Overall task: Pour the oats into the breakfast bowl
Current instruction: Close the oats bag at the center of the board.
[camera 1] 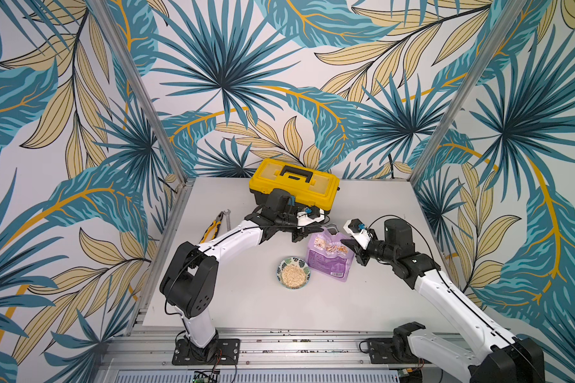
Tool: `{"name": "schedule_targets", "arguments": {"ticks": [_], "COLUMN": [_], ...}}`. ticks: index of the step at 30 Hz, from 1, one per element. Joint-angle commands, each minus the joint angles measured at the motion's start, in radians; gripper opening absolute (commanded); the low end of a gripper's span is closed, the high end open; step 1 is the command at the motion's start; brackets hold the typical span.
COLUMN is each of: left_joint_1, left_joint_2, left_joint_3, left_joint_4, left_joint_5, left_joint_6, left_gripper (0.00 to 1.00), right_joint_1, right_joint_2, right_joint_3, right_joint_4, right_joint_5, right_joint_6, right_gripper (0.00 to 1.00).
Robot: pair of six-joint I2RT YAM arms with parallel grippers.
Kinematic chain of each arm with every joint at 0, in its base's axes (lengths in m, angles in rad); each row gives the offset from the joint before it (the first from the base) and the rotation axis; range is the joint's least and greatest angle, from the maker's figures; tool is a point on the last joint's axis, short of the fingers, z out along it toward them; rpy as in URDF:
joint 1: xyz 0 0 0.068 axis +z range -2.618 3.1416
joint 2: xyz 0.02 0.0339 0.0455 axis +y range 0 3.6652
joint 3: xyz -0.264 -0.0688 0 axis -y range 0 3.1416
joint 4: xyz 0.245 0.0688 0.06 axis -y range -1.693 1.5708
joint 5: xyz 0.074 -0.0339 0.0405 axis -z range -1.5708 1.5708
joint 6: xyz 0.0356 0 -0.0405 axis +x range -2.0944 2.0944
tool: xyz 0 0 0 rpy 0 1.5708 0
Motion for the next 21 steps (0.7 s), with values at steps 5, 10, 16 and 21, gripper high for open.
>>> {"name": "schedule_targets", "arguments": {"ticks": [5, 10, 16, 21], "left_joint_1": [0.001, -0.004, -0.016, -0.031], "left_joint_2": [-0.102, -0.141, -0.154, -0.149], "left_joint_3": [-0.114, -0.225, -0.222, -0.204], "left_joint_4": [0.177, 0.37, 0.365, 0.37], "left_joint_5": [-0.163, -0.191, -0.194, -0.172], "left_joint_6": [-0.202, -0.334, -0.333, -0.312], "left_gripper": [0.0, 0.0, 0.0, 0.0], "right_joint_1": [-0.033, -0.034, -0.034, -0.034], "right_joint_2": [-0.056, -0.043, -0.048, -0.057], "right_joint_3": [-0.019, -0.021, 0.025, 0.075], "right_joint_4": [0.047, 0.055, -0.021, -0.106], "right_joint_5": [0.151, 0.189, 0.103, -0.001], "right_joint_6": [0.063, 0.082, 0.018, -0.056], "right_gripper": [0.0, 0.0, 0.17, 0.48]}}
